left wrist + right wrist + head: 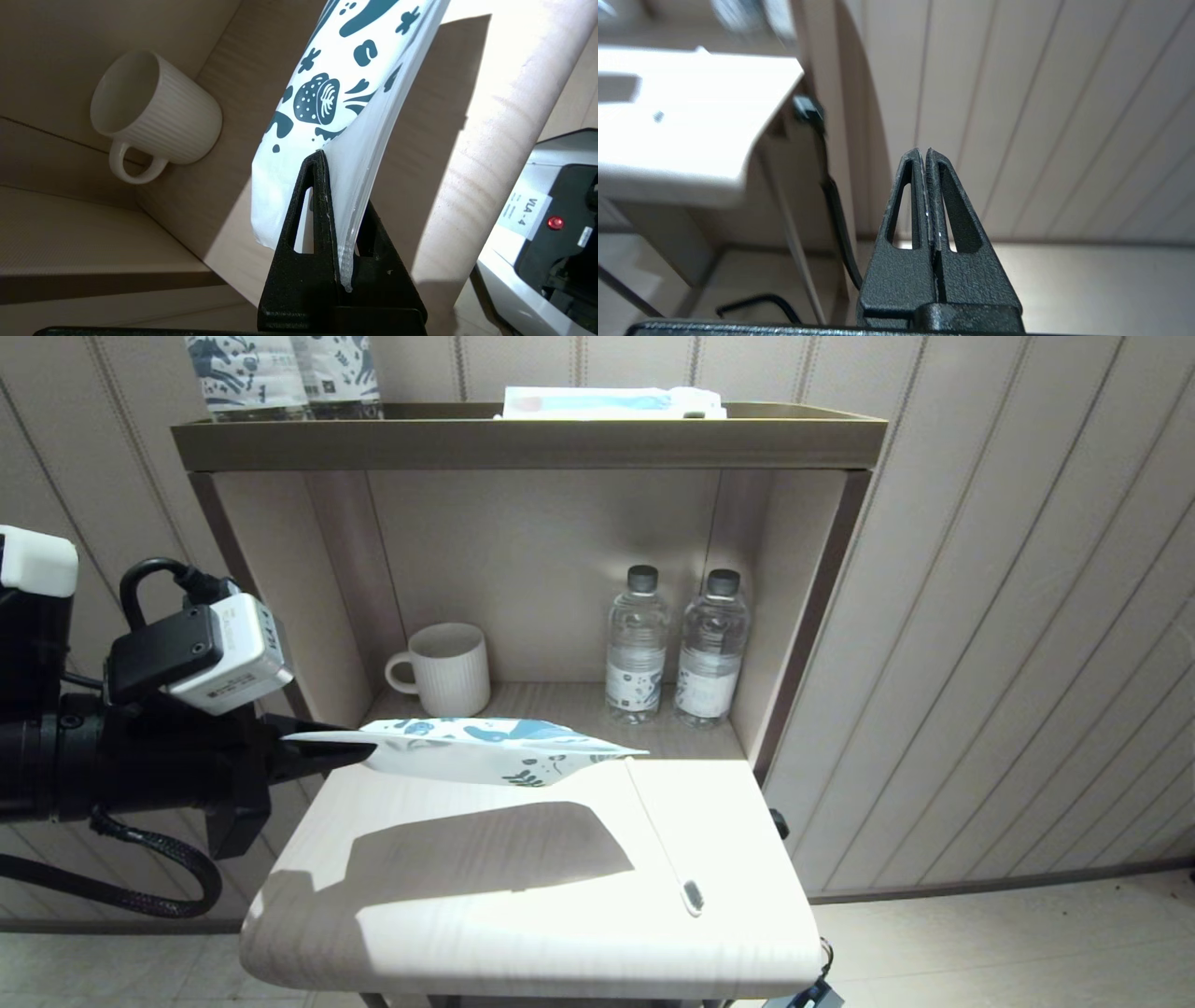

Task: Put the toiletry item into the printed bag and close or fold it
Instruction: Hand it to the other hand

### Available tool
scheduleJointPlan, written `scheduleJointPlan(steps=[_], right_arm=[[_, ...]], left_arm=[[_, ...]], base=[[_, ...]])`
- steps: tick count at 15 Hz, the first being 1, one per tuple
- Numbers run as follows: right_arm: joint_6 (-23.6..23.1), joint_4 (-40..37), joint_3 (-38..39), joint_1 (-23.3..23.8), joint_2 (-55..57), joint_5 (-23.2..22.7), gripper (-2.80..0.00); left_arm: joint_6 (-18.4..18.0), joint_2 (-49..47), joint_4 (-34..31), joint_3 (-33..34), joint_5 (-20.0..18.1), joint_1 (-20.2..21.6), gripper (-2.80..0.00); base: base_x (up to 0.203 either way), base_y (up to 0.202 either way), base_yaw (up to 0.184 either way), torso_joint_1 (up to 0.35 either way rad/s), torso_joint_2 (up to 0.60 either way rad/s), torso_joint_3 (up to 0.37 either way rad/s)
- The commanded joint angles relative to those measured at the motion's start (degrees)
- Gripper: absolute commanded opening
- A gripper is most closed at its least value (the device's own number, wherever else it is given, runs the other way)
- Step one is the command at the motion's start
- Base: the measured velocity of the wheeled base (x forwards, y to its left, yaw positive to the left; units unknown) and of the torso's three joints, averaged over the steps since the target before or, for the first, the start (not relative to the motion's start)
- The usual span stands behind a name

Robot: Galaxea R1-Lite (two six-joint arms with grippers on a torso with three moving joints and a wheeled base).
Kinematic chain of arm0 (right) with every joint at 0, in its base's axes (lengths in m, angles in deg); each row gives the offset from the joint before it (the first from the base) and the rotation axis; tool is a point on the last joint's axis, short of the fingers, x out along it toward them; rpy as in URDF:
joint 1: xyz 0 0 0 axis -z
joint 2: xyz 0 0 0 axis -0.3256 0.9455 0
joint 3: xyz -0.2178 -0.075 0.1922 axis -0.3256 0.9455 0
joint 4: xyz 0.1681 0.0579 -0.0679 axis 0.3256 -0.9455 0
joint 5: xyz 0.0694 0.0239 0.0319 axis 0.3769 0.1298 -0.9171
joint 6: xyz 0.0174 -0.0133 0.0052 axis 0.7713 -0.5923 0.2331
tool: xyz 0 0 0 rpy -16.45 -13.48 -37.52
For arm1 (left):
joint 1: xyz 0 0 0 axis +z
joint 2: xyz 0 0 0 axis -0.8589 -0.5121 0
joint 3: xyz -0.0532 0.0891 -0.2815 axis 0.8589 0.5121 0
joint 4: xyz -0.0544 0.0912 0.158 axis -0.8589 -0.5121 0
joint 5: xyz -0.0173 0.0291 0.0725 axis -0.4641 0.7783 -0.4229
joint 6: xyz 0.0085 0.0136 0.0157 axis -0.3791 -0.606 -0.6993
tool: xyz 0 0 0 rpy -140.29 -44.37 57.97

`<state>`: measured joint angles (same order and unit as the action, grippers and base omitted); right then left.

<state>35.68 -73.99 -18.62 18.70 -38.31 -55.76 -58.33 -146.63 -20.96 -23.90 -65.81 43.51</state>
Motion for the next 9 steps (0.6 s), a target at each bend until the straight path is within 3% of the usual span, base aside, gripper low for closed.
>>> scheduleJointPlan(steps=[1,5,9], right_arm=[[0.2,-4.3,-13.2,-0.1,4.9,-1.5,-2.80],[3.6,-13.9,-37.5,-4.1,29.4,-10.9,-2.80],[3.5,-28.8,-56.7,-17.4,56.0,-20.3,-2.80]], left_arm=[[-0.2,-0.1,-0.1,-0.7,-0.2,-0.6,-2.80],[0.2,-1.2,-0.3,-1.8,-0.4,-3.3,-2.80],[0.2,-2.5,-0.7,-2.8,-1.1,-6.0,-2.80]], base=[[0.000,0.000,0.000,0.000,0.00,0.000],[0.000,0.000,0.000,0.000,0.00,0.000],[0.000,0.000,0.000,0.000,0.00,0.000]])
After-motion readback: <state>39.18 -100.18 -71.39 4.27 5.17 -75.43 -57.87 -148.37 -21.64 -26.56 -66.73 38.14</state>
